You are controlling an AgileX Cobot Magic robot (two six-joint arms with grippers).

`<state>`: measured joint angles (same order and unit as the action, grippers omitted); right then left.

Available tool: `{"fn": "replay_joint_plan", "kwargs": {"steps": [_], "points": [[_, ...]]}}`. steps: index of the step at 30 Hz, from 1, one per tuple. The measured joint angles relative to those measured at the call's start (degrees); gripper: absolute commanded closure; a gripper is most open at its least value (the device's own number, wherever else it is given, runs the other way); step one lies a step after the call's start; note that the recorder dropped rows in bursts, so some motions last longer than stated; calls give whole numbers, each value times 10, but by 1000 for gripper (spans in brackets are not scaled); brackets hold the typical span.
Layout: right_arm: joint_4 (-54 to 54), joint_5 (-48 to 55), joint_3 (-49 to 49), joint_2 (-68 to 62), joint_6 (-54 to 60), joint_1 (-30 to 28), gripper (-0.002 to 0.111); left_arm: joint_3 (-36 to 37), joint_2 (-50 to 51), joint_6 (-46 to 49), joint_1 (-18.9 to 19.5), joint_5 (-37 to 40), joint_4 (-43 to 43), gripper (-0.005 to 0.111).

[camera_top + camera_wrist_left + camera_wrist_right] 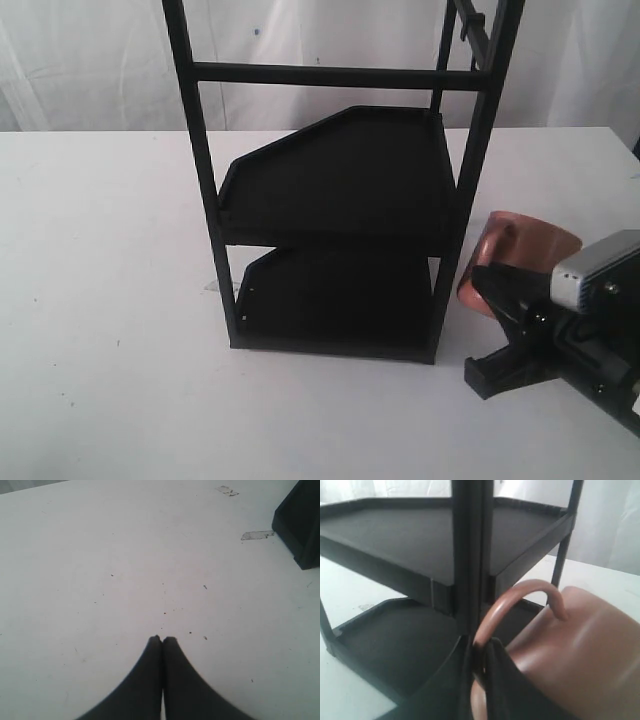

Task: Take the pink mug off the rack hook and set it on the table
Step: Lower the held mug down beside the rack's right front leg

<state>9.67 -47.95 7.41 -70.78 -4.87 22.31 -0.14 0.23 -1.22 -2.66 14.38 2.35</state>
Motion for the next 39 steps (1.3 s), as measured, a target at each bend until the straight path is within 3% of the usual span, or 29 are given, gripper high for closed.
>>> {"fn": "replay_joint_plan", "kwargs": {"steps": [17, 39], "points": [[-62, -81, 1, -167, 142, 0, 108, 0, 0, 0, 0, 0, 0, 106], [-15, -93, 13, -208, 129, 0, 108, 0, 0, 0, 0, 0, 0, 106]]}}
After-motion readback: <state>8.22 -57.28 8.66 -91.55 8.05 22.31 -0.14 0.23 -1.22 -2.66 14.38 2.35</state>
